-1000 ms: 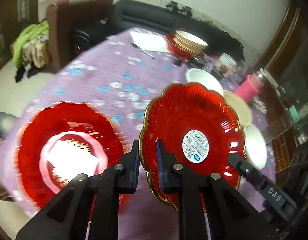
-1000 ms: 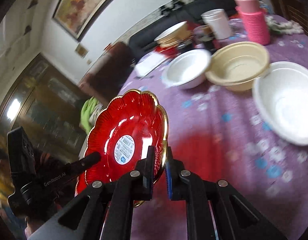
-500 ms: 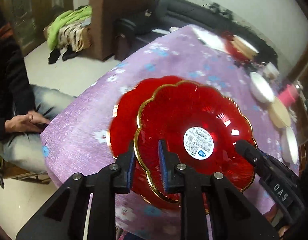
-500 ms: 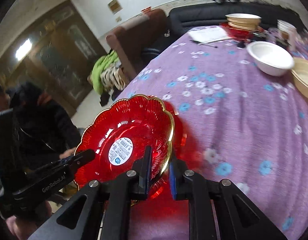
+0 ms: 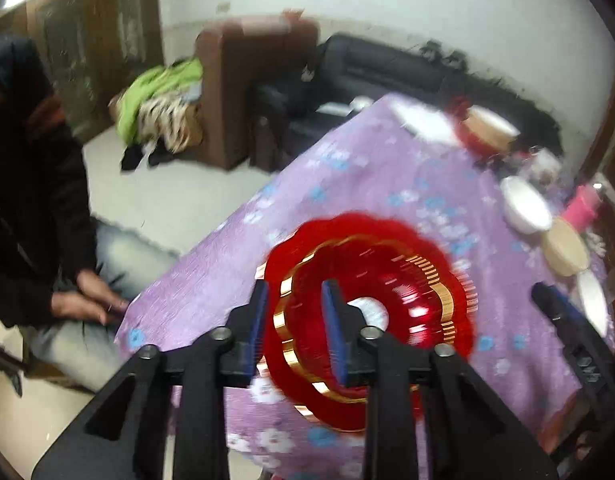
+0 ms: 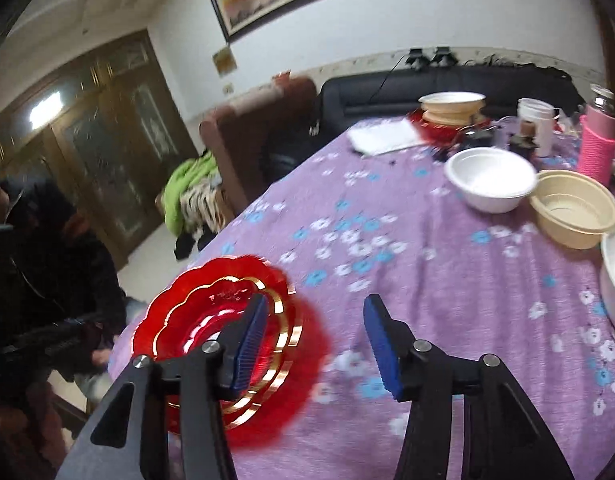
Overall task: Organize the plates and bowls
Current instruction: 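Move both grippers toward the white plate beside the beige bowl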
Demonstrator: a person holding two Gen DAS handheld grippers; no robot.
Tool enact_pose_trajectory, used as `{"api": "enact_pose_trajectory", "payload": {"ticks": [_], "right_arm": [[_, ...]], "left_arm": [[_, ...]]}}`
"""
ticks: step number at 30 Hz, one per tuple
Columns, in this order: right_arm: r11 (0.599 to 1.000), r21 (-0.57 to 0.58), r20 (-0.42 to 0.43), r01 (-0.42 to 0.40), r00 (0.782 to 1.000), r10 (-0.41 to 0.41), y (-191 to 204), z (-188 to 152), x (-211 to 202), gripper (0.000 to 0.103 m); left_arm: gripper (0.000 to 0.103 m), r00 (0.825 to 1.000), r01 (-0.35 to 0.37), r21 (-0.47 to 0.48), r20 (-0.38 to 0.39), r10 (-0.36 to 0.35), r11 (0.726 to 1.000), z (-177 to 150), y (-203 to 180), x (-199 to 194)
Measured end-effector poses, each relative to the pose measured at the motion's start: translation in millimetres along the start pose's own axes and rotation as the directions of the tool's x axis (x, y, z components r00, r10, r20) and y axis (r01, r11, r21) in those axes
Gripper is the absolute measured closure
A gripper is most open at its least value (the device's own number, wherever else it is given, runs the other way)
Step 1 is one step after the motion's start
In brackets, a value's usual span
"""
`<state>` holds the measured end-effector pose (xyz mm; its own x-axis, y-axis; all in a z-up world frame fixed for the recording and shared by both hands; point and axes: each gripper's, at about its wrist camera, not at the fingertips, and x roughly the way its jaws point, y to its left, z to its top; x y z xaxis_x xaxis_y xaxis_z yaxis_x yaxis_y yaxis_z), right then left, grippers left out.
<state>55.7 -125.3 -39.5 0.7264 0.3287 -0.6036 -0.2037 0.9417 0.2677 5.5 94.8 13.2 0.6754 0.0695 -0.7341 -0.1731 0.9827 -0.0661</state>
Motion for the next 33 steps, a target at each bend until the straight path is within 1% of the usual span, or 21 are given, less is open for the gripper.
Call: {"api": "enact_pose_trajectory", "payload": {"ticks": [1,2,3,5,7,10,12,14,17,19,22,24,25,27,28,30,31,33], "right_arm": [[1.000,0.005,0.013,0.012,1.000,-0.012,-7.6,-0.6,-4.3,0.051],[1.000,0.014,0.028,0.024,0.999,-0.024,-18.0,-1.5,-8.2,0.050],[0.999,0.023,0.035,0.030,0.999,-0.030,-25.9,-2.4,-11.3,0.048],[0.998,0.061,0.050,0.033,0.998,-0.036,-47.7,-7.0,-18.9,0.043],[0.994,0.104,0.057,0.033,0.998,-0.039,-67.8,-12.1,-26.6,0.038],[0.985,0.165,0.063,0.039,0.997,-0.050,-101.4,-16.8,-37.8,0.038],[0.981,0.188,0.074,0.051,0.995,-0.065,-119.9,-17.2,-46.0,0.038],[0.976,0.210,0.085,0.060,0.993,-0.079,-136.6,-17.2,-56.6,0.038],[0.967,0.248,0.107,0.064,0.990,-0.093,-164.5,-15.4,-73.9,0.037],[0.957,0.281,0.131,0.078,0.984,-0.119,-183.7,-14.7,-87.2,0.034],[0.932,0.349,0.164,0.098,0.973,-0.164,-220.7,-13.7,-108.2,0.027],[0.918,0.385,0.173,0.094,0.970,-0.172,-237.8,-12.4,-116.9,0.027],[0.908,0.409,0.176,0.088,0.969,-0.173,-251.1,-9.8,-122.6,0.026],[0.900,0.427,0.179,0.083,0.968,-0.174,-264.4,-5.5,-128.1,0.023],[0.897,0.437,0.187,0.072,0.968,-0.169,-273.2,-0.4,-133.4,0.022],[0.890,0.454,0.198,0.031,0.971,-0.135,-282.0,7.0,-137.7,0.019],[0.889,0.458,0.205,-0.021,0.975,-0.082,-284.2,15.3,-138.5,0.019],[0.901,0.430,0.216,-0.058,0.976,-0.040,-285.6,27.5,-143.7,0.019]], "left_arm": [[0.053,0.999,0.029,0.022,0.019,-0.030,0.999,0.7,-13.3,-7.7],[0.040,0.998,0.051,0.039,0.035,-0.052,0.998,0.4,-24.1,-12.9],[0.038,0.997,0.066,0.056,0.046,-0.069,0.996,0.2,-34.2,-16.2],[0.038,0.993,0.105,0.120,0.045,-0.111,0.987,-2.2,-65.2,-19.6],[0.038,0.987,0.156,0.185,0.001,-0.159,0.970,-6.8,-97.9,-15.3],[0.038,0.967,0.247,0.248,-0.117,-0.224,0.937,-17.1,-144.7,0.6],[0.038,0.947,0.302,0.273,-0.199,-0.253,0.913,-24.8,-173.9,12.7],[0.038,0.933,0.325,0.291,-0.252,-0.256,0.900,-29.4,-197.4,22.3],[0.038,0.919,0.344,0.304,-0.302,-0.253,0.888,-32.3,-223.4,31.8],[0.038,0.908,0.364,0.310,-0.326,-0.262,0.878,-31.8,-238.0,36.2],[0.038,0.905,0.375,0.339,-0.336,-0.262,0.863,-30.1,-263.2,40.2],[0.038,0.903,0.383,0.349,-0.338,-0.266,0.855,-27.9,-273.2,39.8],[0.038,0.901,0.386,0.349,-0.340,-0.269,0.854,-25.7,-276.4,42.0],[0.038,0.897,0.396,0.338,-0.343,-0.280,0.854,-16.4,-281.1,48.2],[0.038,0.898,0.393,0.329,-0.337,-0.282,0.858,-10.5,-281.5,51.0],[0.038,0.910,0.367,0.293,-0.312,-0.274,0.883,6.6,-275.8,57.8],[0.038,0.914,0.353,0.261,-0.302,-0.271,0.899,16.7,-269.3,61.2],[0.038,0.917,0.348,0.209,-0.280,-0.285,0.914,25.8,-259.3,61.4]]}}
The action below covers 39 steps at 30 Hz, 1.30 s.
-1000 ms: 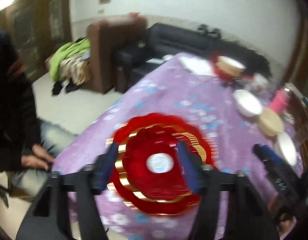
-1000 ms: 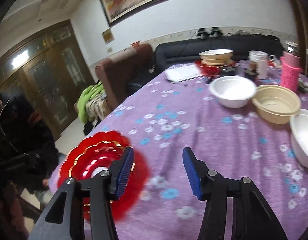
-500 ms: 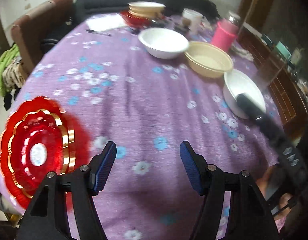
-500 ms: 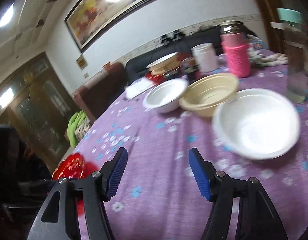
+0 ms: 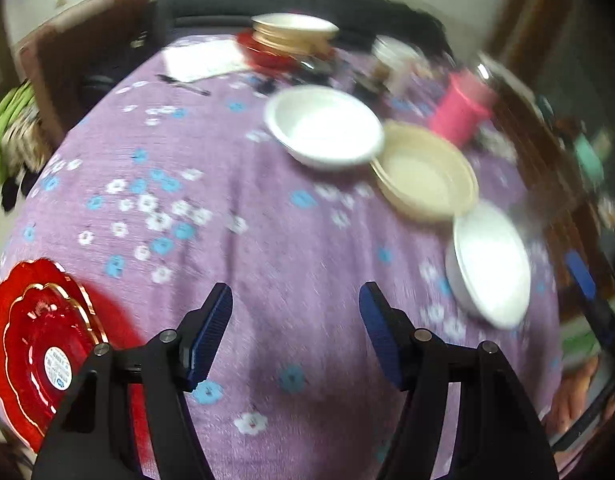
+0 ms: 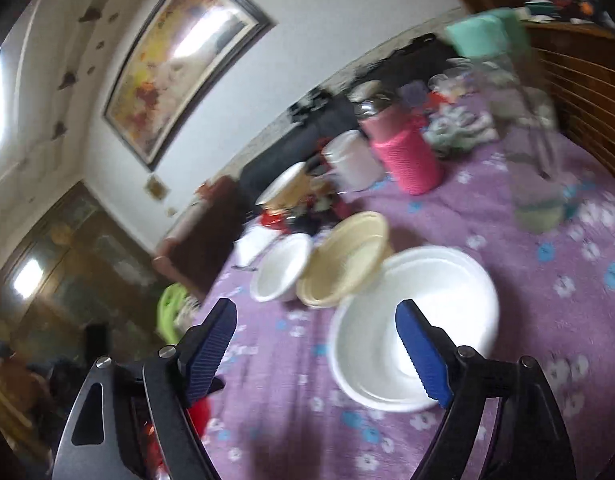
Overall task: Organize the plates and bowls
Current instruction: 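Move both grippers toward the white plate beside the beige bowl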
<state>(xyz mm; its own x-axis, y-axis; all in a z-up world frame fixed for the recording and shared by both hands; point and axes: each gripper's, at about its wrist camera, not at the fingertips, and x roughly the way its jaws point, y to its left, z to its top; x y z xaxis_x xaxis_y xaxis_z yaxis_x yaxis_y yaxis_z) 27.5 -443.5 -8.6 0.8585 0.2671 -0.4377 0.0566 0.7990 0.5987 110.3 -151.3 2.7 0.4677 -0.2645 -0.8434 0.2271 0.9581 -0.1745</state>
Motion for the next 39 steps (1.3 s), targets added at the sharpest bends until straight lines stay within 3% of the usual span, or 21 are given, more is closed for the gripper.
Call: {"api": "enact_pose_trajectory", "payload": {"ticks": [3,5,9,11,15,18,23,31,37,39], "right_arm": [[0.998,-0.052,0.095,0.047,0.995,-0.041,0.5,9.3,-17.3,0.012],[0.985,-0.087,0.133,0.152,0.981,-0.139,-8.7,8.4,-21.4,0.010],[0.983,-0.027,0.067,0.181,0.982,-0.179,-47.4,6.2,-8.6,0.010],[0.978,0.028,0.012,0.208,0.978,-0.208,-63.7,7.5,2.1,0.010],[0.980,0.063,-0.002,0.188,0.982,-0.188,-74.0,6.1,5.9,0.010],[0.970,0.102,-0.032,0.223,0.975,-0.220,-85.1,5.5,11.0,0.010],[0.952,0.192,-0.094,0.239,0.970,-0.224,-102.1,3.1,21.7,0.010],[0.949,0.226,-0.099,0.219,0.975,-0.201,-103.7,1.5,24.8,0.010],[0.953,0.237,-0.048,0.188,0.982,-0.182,-99.6,3.0,16.9,0.010],[0.955,0.231,-0.050,0.188,0.982,-0.182,-99.0,3.7,18.1,0.010]], "left_arm": [[0.036,1.000,0.006,0.016,0.002,-0.006,1.000,-2.9,-3.3,0.6],[0.036,0.998,0.044,0.030,-0.047,-0.043,0.999,-5.3,-13.1,11.4],[0.036,0.978,0.124,0.018,-0.168,-0.119,0.992,-6.1,-47.9,43.1],[0.036,0.975,0.131,0.021,-0.186,-0.125,0.991,-5.3,-64.3,52.4],[0.036,0.978,0.118,-0.009,-0.172,-0.118,0.993,-6.5,-79.7,61.4],[0.036,0.972,0.144,-0.044,-0.181,-0.150,0.989,-6.0,-86.8,65.9],[0.036,0.978,0.135,-0.022,-0.155,-0.136,0.991,-8.3,-99.5,65.6],[0.036,0.988,0.123,-0.042,-0.088,-0.127,0.991,-10.5,-93.7,68.5],[0.036,0.991,0.126,-0.068,-0.035,-0.129,0.990,14.2,-86.4,63.9],[0.026,0.993,0.119,-0.082,-0.013,-0.121,0.989,20.8,-84.6,64.2]]}}
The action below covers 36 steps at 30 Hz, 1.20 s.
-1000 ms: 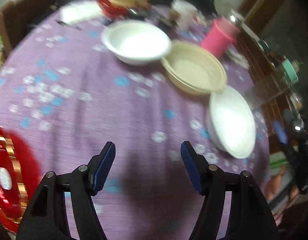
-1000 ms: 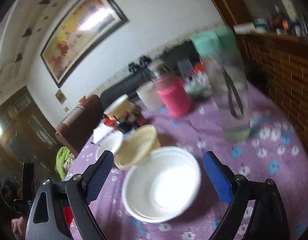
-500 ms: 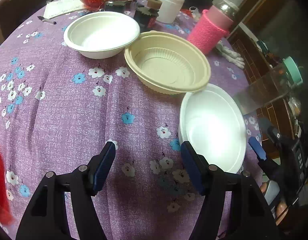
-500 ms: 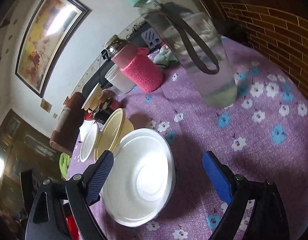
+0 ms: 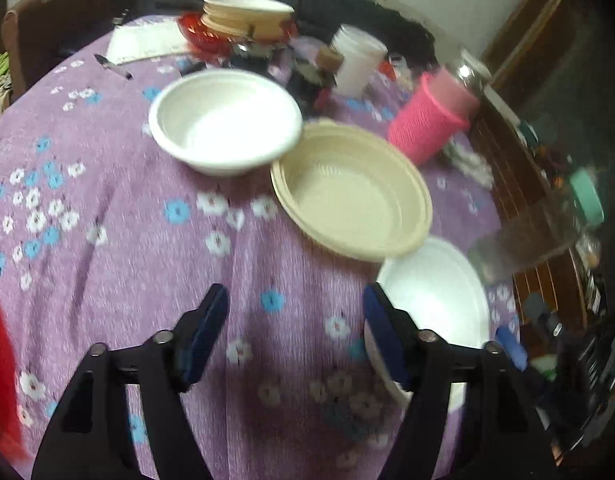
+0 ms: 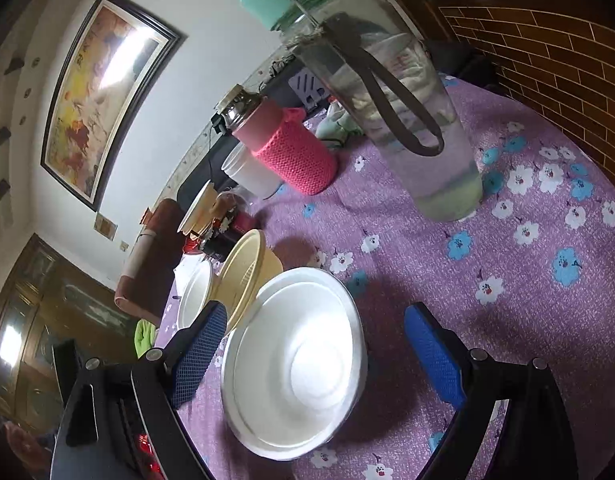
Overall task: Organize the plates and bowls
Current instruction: 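Move both grippers toward the white plate beside the beige bowl, then close both grippers on the rim of the white plate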
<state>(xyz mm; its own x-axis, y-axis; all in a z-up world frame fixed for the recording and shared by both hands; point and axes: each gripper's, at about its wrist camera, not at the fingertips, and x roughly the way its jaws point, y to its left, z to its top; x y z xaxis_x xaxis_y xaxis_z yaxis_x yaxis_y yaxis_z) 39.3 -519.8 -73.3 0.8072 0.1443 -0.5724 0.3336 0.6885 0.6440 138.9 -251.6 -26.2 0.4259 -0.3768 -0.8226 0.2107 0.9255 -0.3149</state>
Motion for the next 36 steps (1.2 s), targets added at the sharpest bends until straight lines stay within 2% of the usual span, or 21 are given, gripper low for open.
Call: {"api": "enact_pose_trajectory", "payload": {"ticks": [5,8,11,14,16,19,22,23,24,25,26,27,30,36], "right_arm": [[1.000,0.020,-0.069,0.023,0.997,-0.022,-3.5,-0.9,13.9,0.010],[1.000,0.018,-0.077,0.017,0.997,-0.016,-2.4,-1.5,14.6,0.011],[0.999,0.025,-0.086,0.032,0.996,-0.030,-3.4,-2.1,17.2,0.013],[0.998,0.049,-0.117,0.049,0.992,-0.043,-8.6,-2.0,24.6,0.020],[0.997,0.062,-0.149,0.055,0.988,-0.046,-10.9,-2.8,30.9,0.033],[0.995,0.074,-0.169,0.069,0.984,-0.055,-12.0,-6.3,35.1,0.042],[0.992,0.077,-0.170,0.096,0.982,-0.082,-13.2,-8.3,38.9,0.053],[0.991,0.076,-0.173,0.111,0.980,-0.097,-13.9,-8.9,40.4,0.056],[0.989,0.074,-0.178,0.125,0.978,-0.110,-15.0,-9.5,42.3,0.064],[0.988,0.074,-0.185,0.136,0.975,-0.121,-15.6,-10.4,44.6,0.073],[0.987,0.073,-0.194,0.141,0.973,-0.125,-15.9,-11.2,47.2,0.076],[0.987,0.073,-0.196,0.142,0.973,-0.126,-15.6,-12.0,48.7,0.080],[0.988,0.058,-0.187,0.142,0.974,-0.129,-12.3,-13.8,49.7,0.081],[0.989,0.035,-0.193,0.146,0.972,-0.137,-7.7,-17.6,53.9,0.088]], "left_arm": [[0.026,0.997,0.010,0.045,-0.078,-0.006,0.999,-5.6,-9.4,22.6],[0.026,0.996,0.050,0.041,-0.073,-0.047,0.998,-7.1,-13.6,25.1],[0.026,0.997,0.059,0.069,-0.060,-0.055,0.996,-8.3,-22.0,28.9],[0.026,0.995,0.069,0.120,-0.078,-0.060,0.990,-12.2,-30.4,37.9],[0.026,0.993,0.076,0.153,-0.106,-0.060,0.985,-15.9,-33.6,43.7],[0.026,0.995,0.066,0.240,-0.092,-0.045,0.968,-23.2,-41.8,47.1],[0.027,0.995,0.069,0.265,-0.082,-0.049,0.962,-24.2,-42.7,48.5],[0.034,0.995,0.077,0.269,-0.080,-0.057,0.960,-23.6,-41.8,48.5],[0.043,0.996,0.073,0.269,-0.074,-0.055,0.960,-22.3,-40.3,48.7],[0.045,0.996,0.068,0.265,-0.074,-0.050,0.962,-21.2,-38.0,49.9],[0.048,0.995,0.081,0.260,-0.080,-0.062,0.962,-20.7,-36.4,51.4],[0.054,0.993,0.097,0.254,-0.087,-0.077,0.962,-21.2,-34.5,52.3],[0.074,0.984,0.155,0.249,-0.120,-0.129,0.956,-23.3,-35.3,51.6],[0.093,0.977,0.197,0.275,-0.136,-0.164,0.941,-26.9,-44.4,49.2]]}}
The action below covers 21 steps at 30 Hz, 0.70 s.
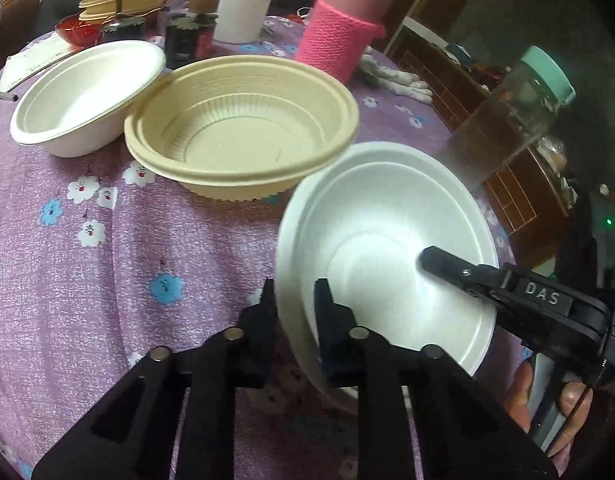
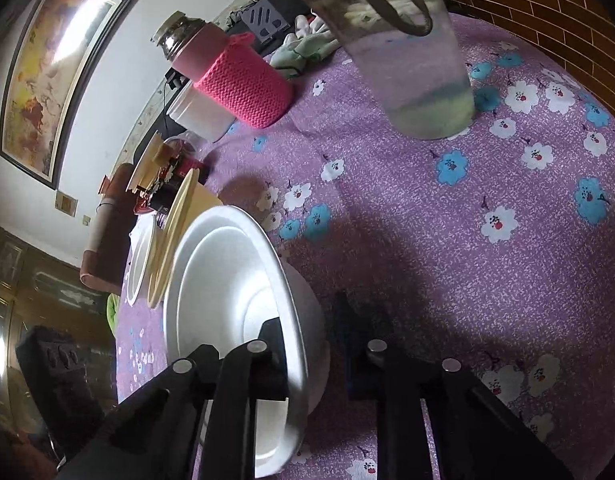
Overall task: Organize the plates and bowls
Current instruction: 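Close both grippers on the rim of the white plate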
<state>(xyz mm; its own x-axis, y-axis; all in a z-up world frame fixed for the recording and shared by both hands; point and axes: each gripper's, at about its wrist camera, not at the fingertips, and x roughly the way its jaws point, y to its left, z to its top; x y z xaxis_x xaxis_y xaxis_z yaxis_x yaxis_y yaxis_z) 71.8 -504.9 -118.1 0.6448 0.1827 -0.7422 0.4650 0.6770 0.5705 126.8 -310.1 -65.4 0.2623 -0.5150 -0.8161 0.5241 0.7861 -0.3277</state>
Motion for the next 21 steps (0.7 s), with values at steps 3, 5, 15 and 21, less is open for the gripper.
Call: {"api": "enact_pose_trajectory", "payload": {"ticks": [3,5,15,21], "right_arm": [[1.000,0.009,-0.030,-0.005,1.000,0.005,-0.9,-1.1,5.0,0.090],[1.000,0.013,-0.032,0.004,0.999,-0.003,-1.2,-1.9,5.8,0.091],[1.000,0.023,0.000,0.018,1.000,-0.018,-4.4,-7.6,-2.7,0.091],[0.999,0.014,0.057,0.043,0.997,-0.044,-2.0,-18.6,-13.4,0.091]], "left_arm": [[0.093,1.000,0.008,0.008,0.005,-0.008,1.000,-0.1,-1.8,-1.6],[0.093,1.000,0.010,0.012,0.008,-0.010,1.000,0.2,-2.7,-2.1],[0.094,0.999,0.042,0.017,0.018,-0.043,0.999,-1.2,-5.7,-7.5],[0.094,0.999,0.021,0.038,0.036,-0.022,0.999,-9.6,-10.8,-11.5]]}}
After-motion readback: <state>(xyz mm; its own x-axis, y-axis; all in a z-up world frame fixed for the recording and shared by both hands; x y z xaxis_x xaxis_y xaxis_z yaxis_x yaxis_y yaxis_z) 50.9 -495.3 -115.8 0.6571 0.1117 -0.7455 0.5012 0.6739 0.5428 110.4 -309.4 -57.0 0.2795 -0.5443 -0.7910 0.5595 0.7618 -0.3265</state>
